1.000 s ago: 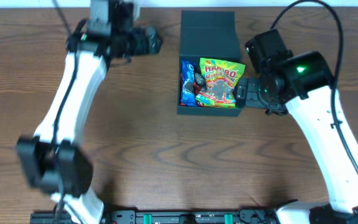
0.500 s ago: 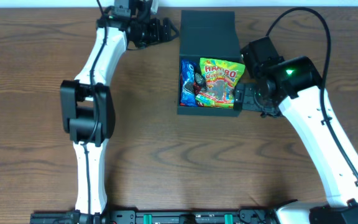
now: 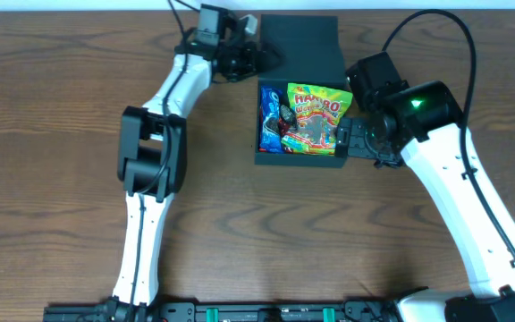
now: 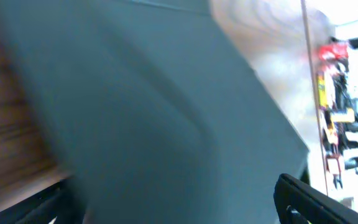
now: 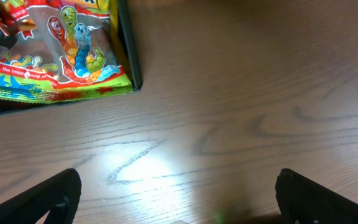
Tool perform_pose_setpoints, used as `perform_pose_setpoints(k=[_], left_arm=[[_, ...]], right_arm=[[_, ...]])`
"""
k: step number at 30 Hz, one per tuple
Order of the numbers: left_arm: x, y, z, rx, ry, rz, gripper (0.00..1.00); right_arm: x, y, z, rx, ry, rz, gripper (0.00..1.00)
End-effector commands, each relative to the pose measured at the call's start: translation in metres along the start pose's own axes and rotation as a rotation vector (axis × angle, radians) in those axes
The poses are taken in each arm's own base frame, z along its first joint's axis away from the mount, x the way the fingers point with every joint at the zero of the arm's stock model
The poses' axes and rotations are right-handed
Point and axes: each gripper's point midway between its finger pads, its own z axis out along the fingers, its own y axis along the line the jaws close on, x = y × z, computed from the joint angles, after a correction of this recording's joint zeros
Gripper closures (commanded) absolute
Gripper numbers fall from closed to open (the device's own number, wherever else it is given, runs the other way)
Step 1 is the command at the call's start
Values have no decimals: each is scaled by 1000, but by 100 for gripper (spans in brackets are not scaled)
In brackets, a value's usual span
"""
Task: Pack container
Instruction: 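Raise the left gripper to the box lid while right gripper holds box side, then swing the lid down over the box with the left gripper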
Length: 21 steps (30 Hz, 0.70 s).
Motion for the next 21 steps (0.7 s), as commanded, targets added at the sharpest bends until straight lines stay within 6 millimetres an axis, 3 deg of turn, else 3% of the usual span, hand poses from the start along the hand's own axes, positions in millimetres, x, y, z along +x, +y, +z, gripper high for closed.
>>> perform_pose_setpoints(k=[1, 13, 21], left_arm=[[-3, -15, 4, 73, 4, 71, 5], [-10, -39, -1, 173, -16, 302, 5], [-23, -75, -13, 258, -42, 468, 5]], right_arm=[[-1, -9, 1, 39, -20, 20, 1], [-2, -13, 6, 68, -30, 18, 1], [-8, -8, 15, 55, -54, 24, 1]])
